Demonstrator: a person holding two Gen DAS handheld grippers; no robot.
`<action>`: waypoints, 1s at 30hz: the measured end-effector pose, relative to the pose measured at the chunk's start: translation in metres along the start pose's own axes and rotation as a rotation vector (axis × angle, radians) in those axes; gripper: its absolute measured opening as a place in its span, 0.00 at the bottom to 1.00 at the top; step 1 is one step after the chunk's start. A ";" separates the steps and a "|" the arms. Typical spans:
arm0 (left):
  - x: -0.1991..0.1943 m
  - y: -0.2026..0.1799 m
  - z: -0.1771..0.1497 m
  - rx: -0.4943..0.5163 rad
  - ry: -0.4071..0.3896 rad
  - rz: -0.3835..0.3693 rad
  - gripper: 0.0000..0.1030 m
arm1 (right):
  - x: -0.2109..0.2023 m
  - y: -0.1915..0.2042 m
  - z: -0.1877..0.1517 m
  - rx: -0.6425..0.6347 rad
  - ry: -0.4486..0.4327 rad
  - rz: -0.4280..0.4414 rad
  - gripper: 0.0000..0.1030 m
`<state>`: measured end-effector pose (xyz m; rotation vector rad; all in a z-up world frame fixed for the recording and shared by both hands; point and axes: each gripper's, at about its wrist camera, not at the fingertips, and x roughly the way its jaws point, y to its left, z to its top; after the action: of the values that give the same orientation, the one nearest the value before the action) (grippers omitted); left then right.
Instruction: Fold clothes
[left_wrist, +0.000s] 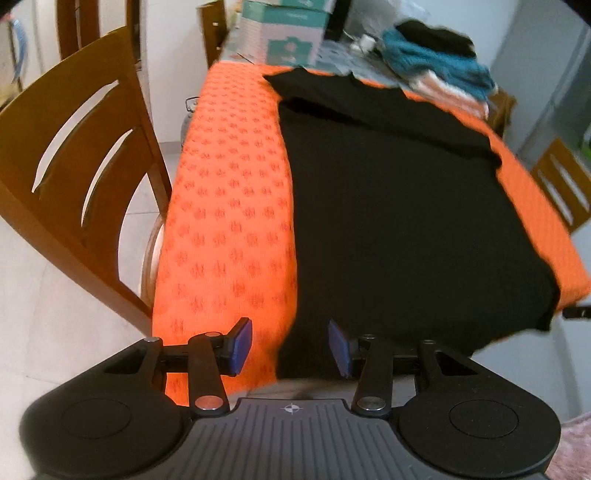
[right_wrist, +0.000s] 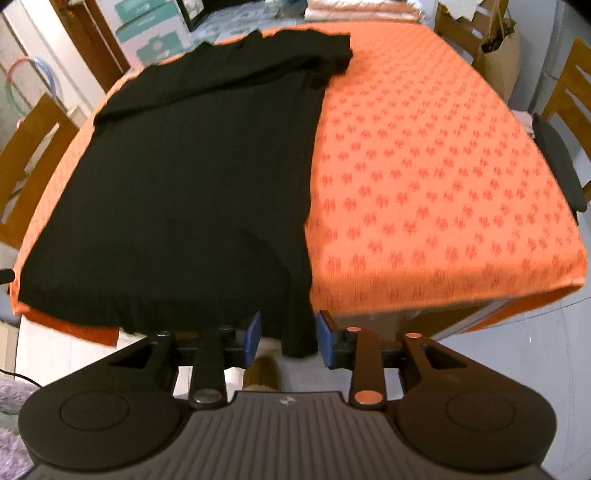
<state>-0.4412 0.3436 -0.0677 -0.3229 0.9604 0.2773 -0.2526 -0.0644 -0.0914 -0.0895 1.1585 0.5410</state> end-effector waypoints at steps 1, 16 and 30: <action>0.002 0.000 -0.004 -0.002 0.003 0.001 0.47 | 0.002 -0.001 -0.005 0.001 0.009 -0.002 0.38; 0.025 -0.012 -0.031 -0.026 0.016 -0.015 0.45 | 0.046 -0.007 -0.004 -0.029 0.079 0.010 0.38; -0.003 -0.003 -0.040 -0.174 -0.086 -0.057 0.08 | 0.017 -0.005 0.001 -0.032 0.036 0.083 0.06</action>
<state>-0.4719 0.3254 -0.0861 -0.4930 0.8429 0.3206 -0.2447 -0.0622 -0.1067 -0.0791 1.1931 0.6339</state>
